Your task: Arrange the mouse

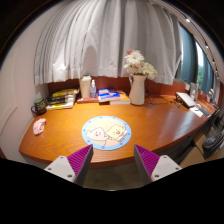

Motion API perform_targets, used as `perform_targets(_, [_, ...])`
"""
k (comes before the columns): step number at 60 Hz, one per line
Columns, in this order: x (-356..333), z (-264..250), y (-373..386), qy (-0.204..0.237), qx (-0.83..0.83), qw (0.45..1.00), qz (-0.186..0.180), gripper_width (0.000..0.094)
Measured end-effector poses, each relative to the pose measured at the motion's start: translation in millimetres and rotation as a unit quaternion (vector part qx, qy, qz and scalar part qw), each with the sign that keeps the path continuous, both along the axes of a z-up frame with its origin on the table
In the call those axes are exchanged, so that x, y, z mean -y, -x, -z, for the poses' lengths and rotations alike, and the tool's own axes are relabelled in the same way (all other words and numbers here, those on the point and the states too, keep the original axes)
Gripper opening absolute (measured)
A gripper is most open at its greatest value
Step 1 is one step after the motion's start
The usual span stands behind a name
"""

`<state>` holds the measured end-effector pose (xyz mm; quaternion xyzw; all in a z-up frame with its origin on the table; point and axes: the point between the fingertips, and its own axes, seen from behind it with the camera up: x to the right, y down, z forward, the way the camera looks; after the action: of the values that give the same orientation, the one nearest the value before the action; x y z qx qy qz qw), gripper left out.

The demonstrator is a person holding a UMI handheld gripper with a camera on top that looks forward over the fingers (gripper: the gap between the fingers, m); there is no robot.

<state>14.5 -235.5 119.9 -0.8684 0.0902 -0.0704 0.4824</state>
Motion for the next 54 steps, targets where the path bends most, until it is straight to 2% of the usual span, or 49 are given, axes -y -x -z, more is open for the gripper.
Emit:
perform_targets(2, [-13, 41, 37, 0.008, 0.000, 1.000, -0.011, 0.0816])
perform_targets(6, [-23, 63, 82, 0.021, -0.010, 0.999, -0.037, 0.0816])
perform_targets(17, [-51, 98, 207, 0.048, -0.035, 0.991, -0.118, 0.0823])
perform_targets(26, [-85, 112, 290, 0.061, -0.039, 0.983, -0.169, 0.0828])
perform_targets(35, [-133, 120, 344, 0.063, -0.045, 0.979, -0.188, 0.0828])
perform_targets(49, [-215, 125, 382, 0.065, -0.035, 0.981, -0.181, 0.0828])
perform_targets(54, [-238, 130, 389, 0.071, -0.034, 0.981, -0.178, 0.0793])
